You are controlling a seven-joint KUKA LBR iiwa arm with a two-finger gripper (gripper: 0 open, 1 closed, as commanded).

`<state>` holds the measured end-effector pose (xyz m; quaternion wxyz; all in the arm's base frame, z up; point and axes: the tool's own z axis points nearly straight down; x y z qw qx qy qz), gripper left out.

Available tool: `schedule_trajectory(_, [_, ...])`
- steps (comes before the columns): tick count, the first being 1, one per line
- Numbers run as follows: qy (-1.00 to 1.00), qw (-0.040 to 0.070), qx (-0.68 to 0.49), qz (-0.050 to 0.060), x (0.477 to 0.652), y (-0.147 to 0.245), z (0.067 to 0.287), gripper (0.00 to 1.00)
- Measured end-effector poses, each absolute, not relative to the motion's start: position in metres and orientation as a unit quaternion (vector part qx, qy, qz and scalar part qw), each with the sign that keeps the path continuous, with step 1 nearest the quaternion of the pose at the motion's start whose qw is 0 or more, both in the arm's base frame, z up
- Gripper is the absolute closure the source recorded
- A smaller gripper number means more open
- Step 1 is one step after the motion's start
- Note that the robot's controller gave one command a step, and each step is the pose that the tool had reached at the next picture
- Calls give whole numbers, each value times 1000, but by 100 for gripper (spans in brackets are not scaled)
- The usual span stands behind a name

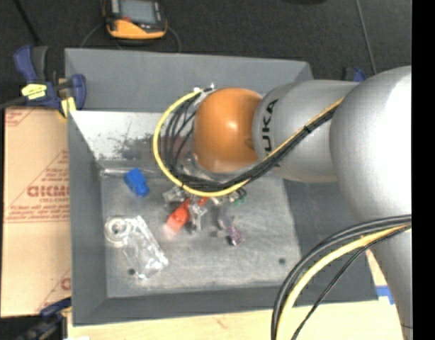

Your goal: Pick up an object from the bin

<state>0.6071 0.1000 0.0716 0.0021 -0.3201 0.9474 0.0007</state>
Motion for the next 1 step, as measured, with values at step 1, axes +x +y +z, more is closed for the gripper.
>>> schedule_trajectory(1, [951, 7, -308, -2, 635, 97, 225, 100])
